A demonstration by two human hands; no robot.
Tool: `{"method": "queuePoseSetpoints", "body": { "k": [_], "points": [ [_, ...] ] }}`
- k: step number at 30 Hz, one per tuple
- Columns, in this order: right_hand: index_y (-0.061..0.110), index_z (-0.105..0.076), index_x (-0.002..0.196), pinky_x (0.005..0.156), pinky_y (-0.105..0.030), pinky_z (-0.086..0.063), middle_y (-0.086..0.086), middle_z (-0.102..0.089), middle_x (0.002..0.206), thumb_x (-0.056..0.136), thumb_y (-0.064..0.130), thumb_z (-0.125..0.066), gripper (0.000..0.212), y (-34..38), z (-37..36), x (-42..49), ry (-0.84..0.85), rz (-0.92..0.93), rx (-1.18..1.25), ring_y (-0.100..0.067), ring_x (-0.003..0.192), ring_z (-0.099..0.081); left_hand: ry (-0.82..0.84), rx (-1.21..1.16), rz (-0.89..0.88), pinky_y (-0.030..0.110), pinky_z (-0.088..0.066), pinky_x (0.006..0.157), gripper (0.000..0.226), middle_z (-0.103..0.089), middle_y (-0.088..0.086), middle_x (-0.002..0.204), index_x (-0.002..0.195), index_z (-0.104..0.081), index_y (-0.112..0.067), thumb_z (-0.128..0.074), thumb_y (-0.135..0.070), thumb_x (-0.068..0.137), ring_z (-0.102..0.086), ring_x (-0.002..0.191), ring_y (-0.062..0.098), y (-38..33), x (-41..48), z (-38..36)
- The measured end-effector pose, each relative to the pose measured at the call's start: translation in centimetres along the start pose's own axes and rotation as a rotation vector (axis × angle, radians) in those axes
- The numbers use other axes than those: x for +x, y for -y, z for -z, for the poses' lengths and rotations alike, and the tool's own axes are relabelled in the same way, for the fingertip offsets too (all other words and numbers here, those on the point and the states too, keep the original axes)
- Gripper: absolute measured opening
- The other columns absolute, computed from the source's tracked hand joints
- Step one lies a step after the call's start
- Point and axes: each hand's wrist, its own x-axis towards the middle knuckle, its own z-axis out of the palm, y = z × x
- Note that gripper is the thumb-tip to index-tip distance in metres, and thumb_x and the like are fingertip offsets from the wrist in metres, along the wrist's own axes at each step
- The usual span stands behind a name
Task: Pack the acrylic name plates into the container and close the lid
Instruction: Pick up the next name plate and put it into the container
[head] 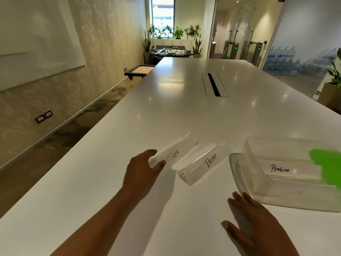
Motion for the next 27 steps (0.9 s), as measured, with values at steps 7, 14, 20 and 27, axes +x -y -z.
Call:
{"method": "queuePoseSetpoints", "body": {
  "k": [7, 14, 20, 27],
  "points": [
    [0.023, -0.070, 0.115, 0.092, -0.035, -0.042, 0.004, -0.064, 0.128, 0.069, 0.068, -0.052, 0.067, 0.0, -0.1, 0.0, -0.031, 0.013, -0.031, -0.013, 0.125, -0.046, -0.055, -0.015, 0.015, 0.027, -0.053, 0.080, 0.035, -0.074, -0.005, 0.108, 0.113, -0.071, -0.020, -0.073, -0.035, 0.081, -0.068, 0.094, 0.014, 0.5, 0.0, 0.1],
    [0.027, -0.060, 0.128, 0.105, -0.029, -0.030, 0.012, -0.049, 0.141, 0.070, 0.064, -0.059, 0.069, -0.2, -0.2, -0.1, 0.026, 0.002, -0.015, -0.006, 0.135, -0.034, -0.041, -0.069, 0.022, 0.021, -0.048, 0.051, 0.015, -0.074, -0.012, 0.075, 0.096, -0.076, -0.029, -0.070, -0.032, 0.083, -0.066, 0.062, 0.005, 0.8, -0.2, 0.3],
    [0.029, -0.059, 0.128, 0.104, -0.026, -0.028, 0.016, -0.048, 0.141, 0.073, 0.055, -0.071, 0.063, 0.0, 0.0, -0.4, 0.012, -0.017, 0.002, -0.001, 0.134, -0.032, -0.103, -0.125, 0.037, 0.020, -0.054, 0.058, 0.016, -0.072, -0.015, 0.076, 0.099, -0.077, -0.024, -0.074, -0.028, 0.084, -0.068, 0.066, 0.001, 1.2, -0.8, 1.6],
    [0.030, -0.061, 0.126, 0.101, -0.026, -0.029, 0.019, -0.048, 0.138, 0.070, 0.066, -0.055, 0.066, 0.6, 0.3, -0.7, -0.016, -0.019, 0.004, 0.002, 0.131, -0.033, -0.129, -0.193, 0.079, 0.005, -0.049, 0.051, 0.027, -0.072, -0.016, 0.086, 0.110, -0.074, -0.021, -0.072, -0.031, 0.085, -0.066, 0.072, -0.012, 3.4, -3.6, 5.5]
  ]
}}
